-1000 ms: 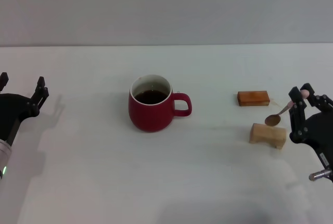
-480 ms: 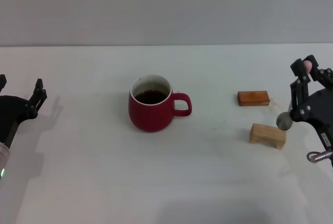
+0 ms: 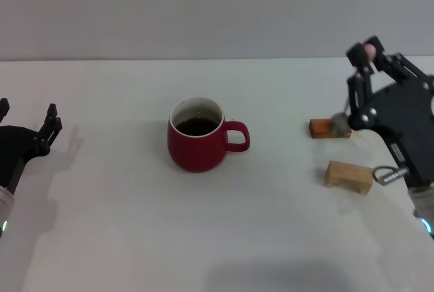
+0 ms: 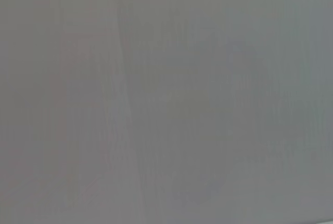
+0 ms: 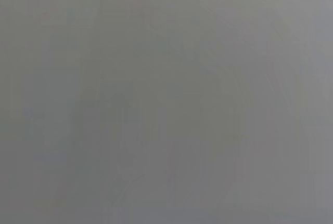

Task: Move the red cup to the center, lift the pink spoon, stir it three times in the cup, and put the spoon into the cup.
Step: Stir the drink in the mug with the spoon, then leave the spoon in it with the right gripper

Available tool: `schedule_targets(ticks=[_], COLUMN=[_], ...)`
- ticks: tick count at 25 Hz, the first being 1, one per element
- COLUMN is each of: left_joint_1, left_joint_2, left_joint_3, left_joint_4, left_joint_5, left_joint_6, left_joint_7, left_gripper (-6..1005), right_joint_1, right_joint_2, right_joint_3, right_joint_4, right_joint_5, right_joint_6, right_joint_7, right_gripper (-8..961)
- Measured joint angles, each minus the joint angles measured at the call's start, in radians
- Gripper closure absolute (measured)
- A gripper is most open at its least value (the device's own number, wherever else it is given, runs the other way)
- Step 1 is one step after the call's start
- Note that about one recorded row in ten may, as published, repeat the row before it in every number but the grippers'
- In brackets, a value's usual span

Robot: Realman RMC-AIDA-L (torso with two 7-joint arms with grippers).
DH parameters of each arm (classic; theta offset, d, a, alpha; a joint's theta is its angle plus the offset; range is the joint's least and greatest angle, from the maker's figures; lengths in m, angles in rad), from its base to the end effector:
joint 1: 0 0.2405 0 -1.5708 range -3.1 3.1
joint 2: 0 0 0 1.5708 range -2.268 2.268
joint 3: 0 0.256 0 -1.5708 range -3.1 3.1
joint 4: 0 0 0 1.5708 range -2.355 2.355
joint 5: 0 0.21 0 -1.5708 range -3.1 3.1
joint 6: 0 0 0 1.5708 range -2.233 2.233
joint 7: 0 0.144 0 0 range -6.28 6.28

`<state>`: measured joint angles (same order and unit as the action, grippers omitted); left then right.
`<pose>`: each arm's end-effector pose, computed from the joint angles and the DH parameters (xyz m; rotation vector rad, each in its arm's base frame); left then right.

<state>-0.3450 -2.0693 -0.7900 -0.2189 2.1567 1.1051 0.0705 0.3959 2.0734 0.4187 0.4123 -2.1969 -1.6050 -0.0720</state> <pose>-0.3573 0.3060 -0.0156 -1.5595 -0.5211 -0.4775 0.2218 0.2785 -0.0432 -1.6977 0.0765 1.1567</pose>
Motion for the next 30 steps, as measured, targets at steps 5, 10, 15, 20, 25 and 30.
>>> schedule_targets(ticks=[5,10,15,20,25,30], left_joint_1=[0.000,0.001,0.000,-0.006,-0.008,-0.008], left_joint_2=[0.000,0.000,0.000,0.000,-0.001,-0.002], left_joint_3=[0.000,0.000,0.000,-0.002,-0.004,-0.006], left_joint_4=[-0.002,-0.003,-0.004,-0.003,-0.003,-0.004], left_joint_5=[0.000,0.000,0.000,0.000,-0.004,-0.005], left_joint_6=[0.001,0.001,0.000,0.000,-0.001,-0.001], left_joint_7=[0.000,0.000,0.000,0.000,0.000,0.000], left_gripper=[165,165,165,165,165,166], right_joint_1=[0.082,0.152,0.206,0.266,0.312,0.351], right_joint_2=[0.002,-0.002,-0.001,-0.001,-0.001,-0.001], right_joint_3=[0.000,-0.007,0.003,0.007,0.017,0.017], right_joint_4=[-0.016,-0.020,-0.021,-0.021,-0.014,-0.012], right_joint_5=[-0.001,-0.008,-0.070,-0.116,-0.140,-0.150], right_joint_6=[0.008,0.040,0.117,0.236,0.320,0.408], right_joint_7=[0.000,0.006,0.058,0.111,0.127,0.161], right_gripper=[817,817,816,816,816,817])
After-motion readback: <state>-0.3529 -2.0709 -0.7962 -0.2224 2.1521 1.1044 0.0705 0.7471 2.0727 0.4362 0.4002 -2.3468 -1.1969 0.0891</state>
